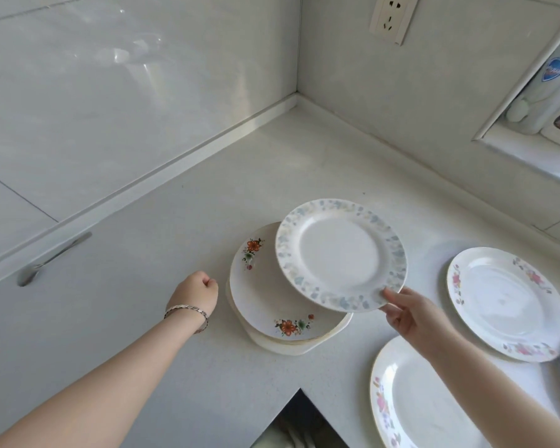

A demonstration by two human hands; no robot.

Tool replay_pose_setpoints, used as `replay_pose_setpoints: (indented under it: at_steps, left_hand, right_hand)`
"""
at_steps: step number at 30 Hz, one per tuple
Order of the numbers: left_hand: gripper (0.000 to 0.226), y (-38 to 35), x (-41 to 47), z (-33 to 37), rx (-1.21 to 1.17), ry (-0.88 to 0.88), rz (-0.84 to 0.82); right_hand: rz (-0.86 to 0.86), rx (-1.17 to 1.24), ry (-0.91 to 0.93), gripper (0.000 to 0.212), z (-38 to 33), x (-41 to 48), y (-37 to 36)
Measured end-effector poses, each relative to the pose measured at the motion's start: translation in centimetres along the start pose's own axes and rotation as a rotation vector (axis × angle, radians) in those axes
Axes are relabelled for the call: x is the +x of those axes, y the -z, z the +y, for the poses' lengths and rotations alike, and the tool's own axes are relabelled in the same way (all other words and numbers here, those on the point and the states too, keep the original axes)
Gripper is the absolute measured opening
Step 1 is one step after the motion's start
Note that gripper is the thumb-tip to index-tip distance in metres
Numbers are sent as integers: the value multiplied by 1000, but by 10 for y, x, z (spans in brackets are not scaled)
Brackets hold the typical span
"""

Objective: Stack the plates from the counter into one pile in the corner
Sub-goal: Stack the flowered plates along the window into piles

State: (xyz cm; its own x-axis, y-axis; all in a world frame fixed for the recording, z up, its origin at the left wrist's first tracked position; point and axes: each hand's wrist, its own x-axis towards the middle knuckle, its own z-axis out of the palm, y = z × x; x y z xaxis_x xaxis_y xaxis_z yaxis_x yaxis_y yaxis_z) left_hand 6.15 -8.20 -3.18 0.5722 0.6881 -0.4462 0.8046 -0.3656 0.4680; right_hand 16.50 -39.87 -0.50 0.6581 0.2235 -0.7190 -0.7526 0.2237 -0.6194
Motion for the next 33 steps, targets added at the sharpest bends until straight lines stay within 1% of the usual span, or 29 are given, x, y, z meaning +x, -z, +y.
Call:
replay_pose_setpoints:
  at_steps: [6,11,12,14,16,18,21,25,29,31,33]
  left_hand:
    - [22,-3,-12,-5,-38,-6,-13]
    - [24,0,-15,-6,-35,-17,5]
    - [24,0,-15,-6,-37,-19,7]
    - [22,1,-15,-6,-36,-25,5]
    - [20,1,-16,-6,-34,-28,4]
    - [21,1,-16,-5,-41,-31,5]
    - [24,3,-18,-4,-60,-36,8]
    - [26,6,-22,0,-44,-65,22]
    - [22,4,-32,10,15,-153,27]
    - [21,0,-42,23,43,-233,26]
    - [20,-8,-59,43,45,-323,-3]
  right_hand:
    - [5,-134,-18,17,33,-6,-3]
    - [27,-329,41,15,44,-12,-11]
    - [49,-389,67,13,44,-13,-14]
    - [99,-582,132,10,43,-15,-22]
    - [133,-825,179,15,41,-13,-29]
    - [138,-1025,175,27,41,-10,-34]
    - [117,-1208,117,30,42,-5,-41]
    - [121,-1301,97,35,42,-2,-45]
    - [102,-1412,163,43,43,-6,-42]
    - [95,-1369,179,46,42,-9,-34]
    - [139,-1284,188,46,37,-12,-16]
